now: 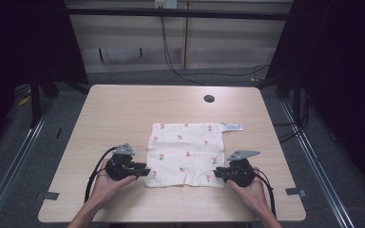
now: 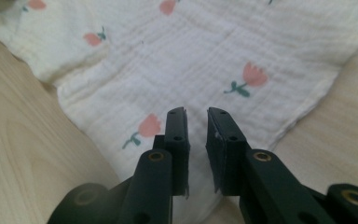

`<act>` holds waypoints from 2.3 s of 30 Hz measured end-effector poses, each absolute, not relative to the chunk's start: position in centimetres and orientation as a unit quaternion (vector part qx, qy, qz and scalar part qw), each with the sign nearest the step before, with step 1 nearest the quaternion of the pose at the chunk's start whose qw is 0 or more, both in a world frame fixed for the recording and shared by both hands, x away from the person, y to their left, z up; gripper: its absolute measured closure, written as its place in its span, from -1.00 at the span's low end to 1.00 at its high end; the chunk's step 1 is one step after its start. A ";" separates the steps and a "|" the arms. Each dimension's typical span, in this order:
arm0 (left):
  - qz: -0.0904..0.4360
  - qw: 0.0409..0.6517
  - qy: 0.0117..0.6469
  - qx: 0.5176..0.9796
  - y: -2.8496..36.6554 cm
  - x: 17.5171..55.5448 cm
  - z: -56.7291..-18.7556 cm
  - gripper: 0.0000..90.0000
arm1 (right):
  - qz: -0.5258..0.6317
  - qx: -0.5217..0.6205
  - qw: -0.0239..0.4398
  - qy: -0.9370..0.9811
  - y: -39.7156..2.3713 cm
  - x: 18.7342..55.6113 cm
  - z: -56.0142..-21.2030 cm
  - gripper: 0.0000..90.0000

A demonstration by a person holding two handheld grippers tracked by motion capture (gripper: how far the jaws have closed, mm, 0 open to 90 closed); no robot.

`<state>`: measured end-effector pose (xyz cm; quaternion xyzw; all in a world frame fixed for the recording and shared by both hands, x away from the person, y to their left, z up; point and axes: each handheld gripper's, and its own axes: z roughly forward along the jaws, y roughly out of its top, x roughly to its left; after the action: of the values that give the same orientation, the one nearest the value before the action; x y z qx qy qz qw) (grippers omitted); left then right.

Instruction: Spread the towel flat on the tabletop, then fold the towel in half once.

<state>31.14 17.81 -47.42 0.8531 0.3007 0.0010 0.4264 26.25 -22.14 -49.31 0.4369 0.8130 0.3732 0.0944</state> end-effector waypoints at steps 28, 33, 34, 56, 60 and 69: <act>-0.030 0.416 0.319 0.851 18.1 30.2 -48.6 0.20 | 0.381 0.439 0.064 0.811 -22.5 26.5 -48.9 0.64; -0.008 0.440 0.350 0.827 19.4 31.3 -48.3 0.10 | 0.410 0.438 0.080 0.796 -23.0 26.9 -47.8 0.55; -0.002 0.439 0.352 0.826 19.6 31.5 -48.2 0.09 | 0.415 0.439 0.086 0.792 -23.1 27.3 -47.6 0.46; 0.023 0.406 0.363 0.838 15.8 36.6 -49.2 0.31 | 0.383 0.437 0.106 0.807 -20.9 33.1 -48.8 0.21; 0.019 0.394 0.351 0.849 15.8 36.4 -49.9 0.39 | 0.376 0.440 0.106 0.809 -20.5 33.7 -49.4 0.17; 0.038 0.387 0.336 0.858 15.4 35.7 -50.1 0.95 | 0.356 0.432 0.109 0.821 -19.7 33.2 -50.1 0.92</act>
<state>35.71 15.45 -50.14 0.8578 0.3360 0.0380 0.3872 33.16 -19.73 -50.07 0.4317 0.8215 0.3563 0.1091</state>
